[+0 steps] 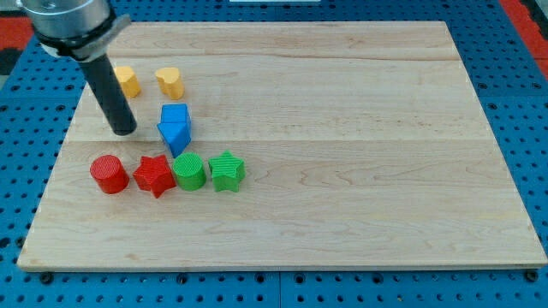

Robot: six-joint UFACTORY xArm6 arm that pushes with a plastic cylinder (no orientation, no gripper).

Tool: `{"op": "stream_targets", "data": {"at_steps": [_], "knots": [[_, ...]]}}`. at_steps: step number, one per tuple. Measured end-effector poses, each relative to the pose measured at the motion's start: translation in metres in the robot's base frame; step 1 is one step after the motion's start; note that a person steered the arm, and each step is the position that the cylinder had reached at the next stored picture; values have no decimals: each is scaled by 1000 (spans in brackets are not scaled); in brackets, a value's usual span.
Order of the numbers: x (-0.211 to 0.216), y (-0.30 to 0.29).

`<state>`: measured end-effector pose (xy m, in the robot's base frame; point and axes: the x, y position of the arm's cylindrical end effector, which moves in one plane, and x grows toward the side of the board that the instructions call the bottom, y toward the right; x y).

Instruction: Drag the blue triangle to the right side of the horizontal line of blocks

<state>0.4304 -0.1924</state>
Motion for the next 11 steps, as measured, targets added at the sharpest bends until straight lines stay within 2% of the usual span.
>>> {"op": "stream_targets", "data": {"at_steps": [1,4,11], "knots": [[7,42],[20,106],[43,205]]}}
